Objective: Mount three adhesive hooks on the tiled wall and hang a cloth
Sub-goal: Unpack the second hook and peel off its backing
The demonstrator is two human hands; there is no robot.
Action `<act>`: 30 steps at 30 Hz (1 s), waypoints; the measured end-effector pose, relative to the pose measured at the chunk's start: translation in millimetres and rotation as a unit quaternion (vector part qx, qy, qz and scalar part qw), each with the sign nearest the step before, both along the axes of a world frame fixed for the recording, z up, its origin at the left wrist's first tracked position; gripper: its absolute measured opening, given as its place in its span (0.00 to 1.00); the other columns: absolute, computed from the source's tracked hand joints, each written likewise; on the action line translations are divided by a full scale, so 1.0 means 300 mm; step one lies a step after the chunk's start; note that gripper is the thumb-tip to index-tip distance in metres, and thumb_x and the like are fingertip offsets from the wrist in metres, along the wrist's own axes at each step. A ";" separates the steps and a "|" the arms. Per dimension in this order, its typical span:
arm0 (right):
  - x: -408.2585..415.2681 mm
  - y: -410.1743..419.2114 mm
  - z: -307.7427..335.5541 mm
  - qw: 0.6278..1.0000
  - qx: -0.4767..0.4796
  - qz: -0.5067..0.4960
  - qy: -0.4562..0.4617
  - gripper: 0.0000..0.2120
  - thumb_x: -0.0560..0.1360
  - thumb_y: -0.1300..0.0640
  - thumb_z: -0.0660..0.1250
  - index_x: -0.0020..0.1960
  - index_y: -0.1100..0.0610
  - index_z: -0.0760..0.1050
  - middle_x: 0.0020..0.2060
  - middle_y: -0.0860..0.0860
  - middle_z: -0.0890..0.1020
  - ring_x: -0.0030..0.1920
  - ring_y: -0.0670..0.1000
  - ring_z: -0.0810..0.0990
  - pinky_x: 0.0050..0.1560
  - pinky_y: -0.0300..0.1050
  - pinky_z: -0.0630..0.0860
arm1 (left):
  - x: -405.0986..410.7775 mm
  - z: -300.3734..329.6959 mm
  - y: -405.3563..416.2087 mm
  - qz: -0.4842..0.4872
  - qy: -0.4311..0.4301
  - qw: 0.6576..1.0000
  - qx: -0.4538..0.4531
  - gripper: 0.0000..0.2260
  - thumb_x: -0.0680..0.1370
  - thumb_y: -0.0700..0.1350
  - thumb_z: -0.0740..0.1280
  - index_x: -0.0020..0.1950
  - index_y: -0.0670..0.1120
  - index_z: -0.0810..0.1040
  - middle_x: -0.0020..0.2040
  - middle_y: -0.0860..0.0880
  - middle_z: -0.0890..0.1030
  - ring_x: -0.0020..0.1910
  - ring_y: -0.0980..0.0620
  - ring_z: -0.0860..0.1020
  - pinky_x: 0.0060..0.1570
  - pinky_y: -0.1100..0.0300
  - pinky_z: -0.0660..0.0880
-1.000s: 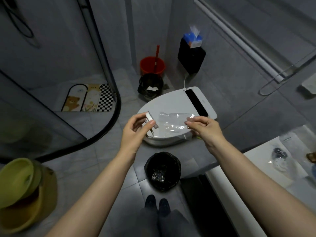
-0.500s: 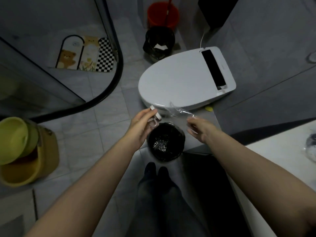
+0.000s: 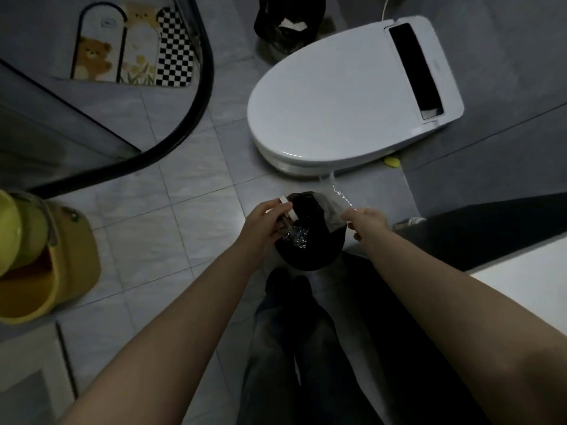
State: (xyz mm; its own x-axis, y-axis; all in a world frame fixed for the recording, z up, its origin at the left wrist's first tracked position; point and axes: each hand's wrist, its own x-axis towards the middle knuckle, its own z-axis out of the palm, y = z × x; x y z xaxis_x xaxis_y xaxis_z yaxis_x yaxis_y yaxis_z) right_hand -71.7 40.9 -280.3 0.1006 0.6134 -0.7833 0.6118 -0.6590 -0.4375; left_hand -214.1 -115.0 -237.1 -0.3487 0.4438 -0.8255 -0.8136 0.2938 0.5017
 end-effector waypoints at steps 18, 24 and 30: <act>-0.001 -0.016 -0.378 0.989 -0.064 0.080 -0.104 0.07 0.73 0.65 0.72 0.38 0.62 0.75 0.36 0.59 0.82 0.38 0.59 0.84 0.48 0.57 0.83 | -0.039 -0.297 0.019 -0.013 -0.030 0.999 -0.021 0.15 0.78 0.43 0.70 0.63 0.40 0.76 0.54 0.42 0.81 0.45 0.50 0.81 0.51 0.57 0.80; 0.006 -0.009 -0.436 0.986 -0.120 0.077 -0.090 0.13 0.72 0.60 0.75 0.51 0.66 0.77 0.39 0.60 0.81 0.36 0.56 0.83 0.36 0.44 0.83 | -0.030 -0.344 -0.004 -0.011 -0.035 0.999 -0.018 0.17 0.78 0.43 0.70 0.64 0.40 0.76 0.53 0.43 0.83 0.44 0.50 0.82 0.48 0.59 0.80; 0.019 -0.021 -0.401 0.981 -0.175 0.055 -0.056 0.24 0.74 0.63 0.72 0.68 0.64 0.69 0.58 0.62 0.78 0.49 0.60 0.83 0.49 0.54 0.82 | -0.015 -0.316 0.003 -0.002 -0.035 0.999 -0.014 0.10 0.78 0.42 0.70 0.58 0.41 0.78 0.52 0.42 0.82 0.48 0.48 0.81 0.50 0.58 0.81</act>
State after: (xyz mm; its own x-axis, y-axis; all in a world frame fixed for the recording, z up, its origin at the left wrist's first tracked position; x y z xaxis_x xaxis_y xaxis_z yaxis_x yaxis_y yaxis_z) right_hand -66.1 34.7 -400.4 0.1465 0.3208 -0.9358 0.7190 -0.6842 -0.1220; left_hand -218.7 -114.0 -331.9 -0.2871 0.4226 -0.8596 -0.8452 0.3105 0.4350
